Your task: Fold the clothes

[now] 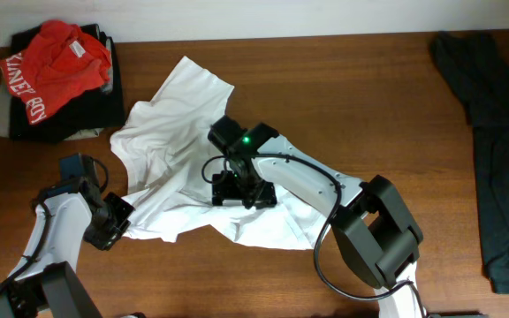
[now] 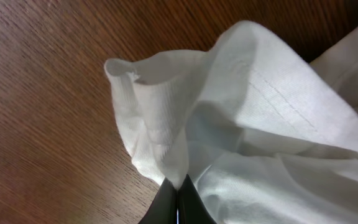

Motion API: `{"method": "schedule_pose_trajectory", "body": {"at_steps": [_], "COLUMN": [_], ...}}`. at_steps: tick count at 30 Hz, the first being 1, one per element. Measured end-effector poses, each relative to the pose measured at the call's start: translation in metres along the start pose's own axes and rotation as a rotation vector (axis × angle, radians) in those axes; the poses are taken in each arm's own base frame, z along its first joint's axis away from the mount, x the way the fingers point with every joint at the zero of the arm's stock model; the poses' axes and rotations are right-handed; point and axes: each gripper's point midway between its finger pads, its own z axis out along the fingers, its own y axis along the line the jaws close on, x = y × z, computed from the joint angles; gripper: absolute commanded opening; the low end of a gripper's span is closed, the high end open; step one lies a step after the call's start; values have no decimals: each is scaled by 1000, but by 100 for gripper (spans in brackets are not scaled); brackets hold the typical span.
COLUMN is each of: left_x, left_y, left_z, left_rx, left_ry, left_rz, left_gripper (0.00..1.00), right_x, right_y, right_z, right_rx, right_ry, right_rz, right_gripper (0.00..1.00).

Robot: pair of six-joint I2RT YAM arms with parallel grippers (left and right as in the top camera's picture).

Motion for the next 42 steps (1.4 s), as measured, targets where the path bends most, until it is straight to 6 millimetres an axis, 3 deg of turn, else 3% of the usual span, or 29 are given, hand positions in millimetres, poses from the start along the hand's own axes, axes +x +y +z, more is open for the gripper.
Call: {"method": "schedule_pose_trajectory", "body": {"at_steps": [5,10,13,19,23,29,33,37,42], "left_x": [0,0,0,0,0,0,0,0,0], "left_y": [0,0,0,0,0,0,0,0,0], "left_z": [0,0,0,0,0,0,0,0,0], "left_rx": [-1,-1,-1,-1,-1,-1,-1,-1,-1], "left_ry": [0,0,0,0,0,0,0,0,0], "left_rz": [0,0,0,0,0,0,0,0,0], "left_gripper": [1,1,1,1,1,1,1,1,1], "right_x": [-3,-13,-16,-10,-2,-4,-8,-13,-17], "right_y": [-9,1,4,7,11,3,-4,-6,-7], "right_z": [19,19,19,21,24,27,32,32,31], "right_rx": [8,-38,-49,-45,-34,1,23,33,37], "right_ry": [-21,-61,-71,-64,-56,-85,-114,-141,-162], "right_rz": [98,104,121,151,168,205,223,227,228], "right_gripper": [89,88,82,81,68,64,50,49,33]}}
